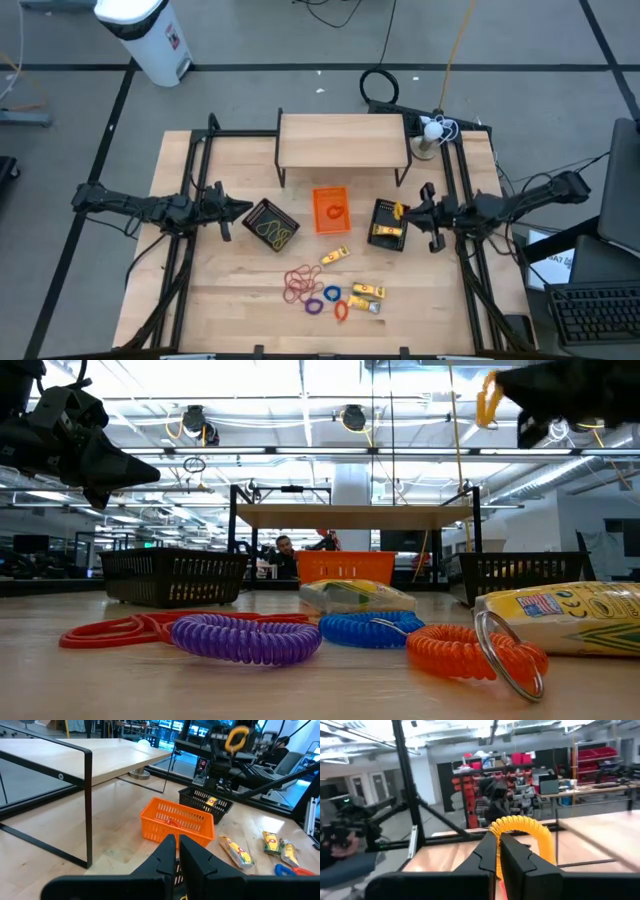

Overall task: Pick & Place Office Desk Supplies
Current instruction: Put the yellow keychain into the orange bin

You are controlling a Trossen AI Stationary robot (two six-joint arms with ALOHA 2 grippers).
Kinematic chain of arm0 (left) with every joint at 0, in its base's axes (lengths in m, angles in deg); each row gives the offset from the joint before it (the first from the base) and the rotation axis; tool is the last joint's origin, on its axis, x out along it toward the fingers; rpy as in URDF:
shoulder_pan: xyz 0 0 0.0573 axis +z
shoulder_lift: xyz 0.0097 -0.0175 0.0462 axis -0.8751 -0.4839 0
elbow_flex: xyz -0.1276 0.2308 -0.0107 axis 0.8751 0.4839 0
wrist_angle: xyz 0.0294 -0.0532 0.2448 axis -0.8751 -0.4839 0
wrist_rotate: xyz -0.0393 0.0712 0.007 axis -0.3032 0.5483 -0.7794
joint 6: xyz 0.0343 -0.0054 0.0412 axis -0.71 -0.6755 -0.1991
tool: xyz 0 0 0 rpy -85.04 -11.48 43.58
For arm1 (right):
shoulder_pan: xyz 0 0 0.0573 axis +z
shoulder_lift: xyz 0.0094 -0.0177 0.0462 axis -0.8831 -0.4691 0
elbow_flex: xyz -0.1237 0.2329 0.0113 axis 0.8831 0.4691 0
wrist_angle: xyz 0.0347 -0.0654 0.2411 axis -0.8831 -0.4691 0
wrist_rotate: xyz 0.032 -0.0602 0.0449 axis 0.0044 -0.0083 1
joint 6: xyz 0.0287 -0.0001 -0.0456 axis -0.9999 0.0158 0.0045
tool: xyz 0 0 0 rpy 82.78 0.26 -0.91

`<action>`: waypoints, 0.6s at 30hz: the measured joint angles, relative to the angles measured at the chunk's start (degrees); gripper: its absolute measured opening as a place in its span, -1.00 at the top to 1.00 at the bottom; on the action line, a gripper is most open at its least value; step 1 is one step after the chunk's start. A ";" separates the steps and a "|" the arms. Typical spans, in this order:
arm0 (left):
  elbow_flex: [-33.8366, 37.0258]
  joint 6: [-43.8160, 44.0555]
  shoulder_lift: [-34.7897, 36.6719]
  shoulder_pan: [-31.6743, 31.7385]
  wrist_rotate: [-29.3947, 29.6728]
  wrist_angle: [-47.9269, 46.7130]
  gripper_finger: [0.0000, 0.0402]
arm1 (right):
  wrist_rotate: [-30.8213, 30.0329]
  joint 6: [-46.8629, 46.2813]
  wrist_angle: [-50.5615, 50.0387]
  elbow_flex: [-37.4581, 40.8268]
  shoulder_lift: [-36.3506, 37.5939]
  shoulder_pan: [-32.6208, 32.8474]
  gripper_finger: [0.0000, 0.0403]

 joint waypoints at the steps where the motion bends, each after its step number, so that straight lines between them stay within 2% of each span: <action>1: 0.00 0.00 -0.01 0.00 0.00 0.00 0.89 | -0.31 0.06 -0.88 -1.90 -2.07 0.00 1.00; 6: 0.00 -0.30 -0.01 0.01 0.02 0.02 0.89 | -0.51 2.35 -7.41 -15.19 -17.24 -0.02 1.00; 12: 0.02 -0.92 0.00 0.01 0.04 0.08 0.89 | -4.68 4.44 -18.01 -32.19 -35.32 -2.52 1.00; 14: 0.02 -0.92 0.01 -0.01 0.07 0.09 0.89 | -3.77 5.30 -20.83 -36.67 -40.05 -4.12 1.00; 18: 0.02 -0.88 0.01 -0.01 0.11 0.11 0.89 | 1.86 6.02 -24.04 -42.55 -48.12 -8.43 1.00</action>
